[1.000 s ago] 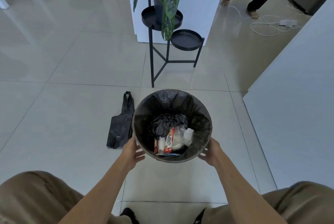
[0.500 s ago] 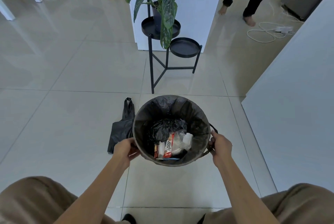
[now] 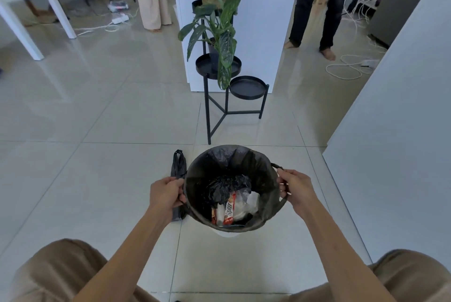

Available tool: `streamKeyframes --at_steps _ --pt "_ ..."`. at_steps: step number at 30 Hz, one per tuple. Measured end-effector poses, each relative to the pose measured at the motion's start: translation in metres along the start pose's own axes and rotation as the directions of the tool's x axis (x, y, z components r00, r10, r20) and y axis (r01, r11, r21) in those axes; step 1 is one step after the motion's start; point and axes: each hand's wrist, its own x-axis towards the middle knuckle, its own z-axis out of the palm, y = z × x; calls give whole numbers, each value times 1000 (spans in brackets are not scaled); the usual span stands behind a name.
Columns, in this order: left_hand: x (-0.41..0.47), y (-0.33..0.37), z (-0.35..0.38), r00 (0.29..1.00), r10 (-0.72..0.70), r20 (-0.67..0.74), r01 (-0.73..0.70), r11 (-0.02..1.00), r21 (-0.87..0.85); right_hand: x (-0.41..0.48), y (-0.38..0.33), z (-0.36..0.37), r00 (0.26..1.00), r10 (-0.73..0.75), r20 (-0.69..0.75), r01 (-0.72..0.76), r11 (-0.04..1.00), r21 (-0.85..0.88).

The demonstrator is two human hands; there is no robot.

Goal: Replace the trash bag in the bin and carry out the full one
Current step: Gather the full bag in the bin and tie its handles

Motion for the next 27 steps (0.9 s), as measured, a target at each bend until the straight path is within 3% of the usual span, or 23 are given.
streamKeyframes --at_steps 4,6,8,14,19,23,27 --pt "-5 5 -3 995 -72 64 82 981 -178 -1 1 -4 996 7 89 -12 998 57" --pt "-6 1 -5 964 -147 223 222 903 -367 -1 7 -6 989 27 144 -37 997 62" --pt "-9 -2 -7 917 -166 364 326 838 -438 -2 9 -4 977 73 199 -88 994 67" --pt "-24 16 -11 863 -156 480 308 916 -256 -15 -19 7 923 106 371 -104 994 -26" --pt "-26 35 -9 887 -35 460 171 951 -258 -21 -29 18 896 -27 443 -77 973 216" --pt "-26 45 -11 946 8 325 13 998 -62 -24 -34 17 905 -133 403 42 973 226" --pt "-25 55 -16 967 6 255 -43 989 141 -22 -44 12 901 -210 380 121 962 244"
